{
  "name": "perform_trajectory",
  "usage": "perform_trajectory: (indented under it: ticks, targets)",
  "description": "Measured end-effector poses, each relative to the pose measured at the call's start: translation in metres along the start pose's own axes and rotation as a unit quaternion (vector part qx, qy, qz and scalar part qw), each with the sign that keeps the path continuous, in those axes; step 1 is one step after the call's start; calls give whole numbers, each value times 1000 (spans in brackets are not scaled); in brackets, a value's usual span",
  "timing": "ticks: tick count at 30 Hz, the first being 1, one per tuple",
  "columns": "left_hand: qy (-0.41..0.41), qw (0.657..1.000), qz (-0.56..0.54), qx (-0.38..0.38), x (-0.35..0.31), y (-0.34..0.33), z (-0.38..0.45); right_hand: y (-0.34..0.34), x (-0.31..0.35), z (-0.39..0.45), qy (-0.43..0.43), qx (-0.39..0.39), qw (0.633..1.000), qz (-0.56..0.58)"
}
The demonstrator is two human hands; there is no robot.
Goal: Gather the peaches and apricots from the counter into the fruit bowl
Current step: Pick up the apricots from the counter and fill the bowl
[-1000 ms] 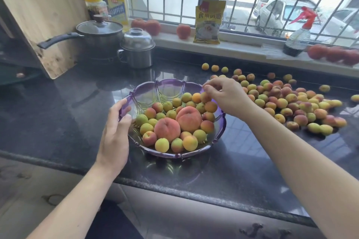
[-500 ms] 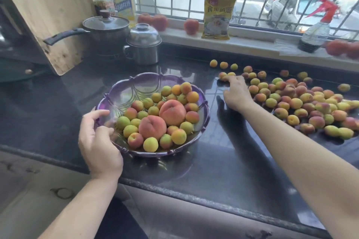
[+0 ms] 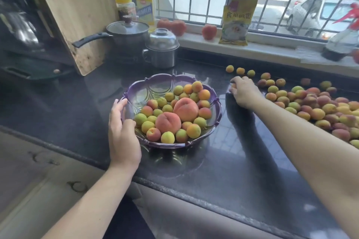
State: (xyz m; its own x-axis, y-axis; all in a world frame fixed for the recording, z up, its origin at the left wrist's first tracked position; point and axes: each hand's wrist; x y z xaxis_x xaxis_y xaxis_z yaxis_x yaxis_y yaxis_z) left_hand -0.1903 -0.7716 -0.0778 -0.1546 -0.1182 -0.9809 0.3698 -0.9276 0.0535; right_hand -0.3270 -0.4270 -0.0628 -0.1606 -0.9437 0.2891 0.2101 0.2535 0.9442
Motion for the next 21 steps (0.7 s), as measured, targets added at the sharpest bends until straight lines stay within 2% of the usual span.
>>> perform_trajectory:
  ticks: [3, 5, 6, 9, 11, 17, 19, 21]
  targets:
    - [-23, 997, 58, 45, -2, 0, -5, 36, 13, -38, -8, -44, 976, 211]
    - [-41, 992, 92, 77, -4, -3, -11, 65, 23, -69, 34, -59, 968, 243]
    - [-49, 990, 101, 90, -4, -4, -15, 79, 29, -86, 60, -42, 968, 241]
    - [-58, 987, 100, 112, -5, -10, -38, 98, 41, -118, 127, 51, 982, 131]
    - [-73, 988, 91, 104, -3, -11, -54, 95, 44, -121, 149, 77, 985, 37]
    - [-146, 987, 61, 28, -3, -2, -43, 78, 51, -108, 164, 64, 984, -35]
    - [-119, 992, 34, 11, -1, 2, -17, 72, 53, -108, 167, 69, 982, -55]
    - [-46, 998, -4, 34, 0, 2, 16, 70, 51, -107, 165, 55, 984, -49]
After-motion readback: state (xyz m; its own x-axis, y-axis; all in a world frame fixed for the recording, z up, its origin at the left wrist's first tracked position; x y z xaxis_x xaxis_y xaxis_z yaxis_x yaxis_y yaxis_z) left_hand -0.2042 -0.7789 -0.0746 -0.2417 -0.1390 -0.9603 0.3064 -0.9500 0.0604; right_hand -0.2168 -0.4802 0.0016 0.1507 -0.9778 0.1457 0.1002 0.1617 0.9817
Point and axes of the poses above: each hand's wrist, its own z-axis towards the middle knuckle, its own y-axis out of the back of the hand, x = y × z, and after that the axes turned 1 degree about -y, right-handed
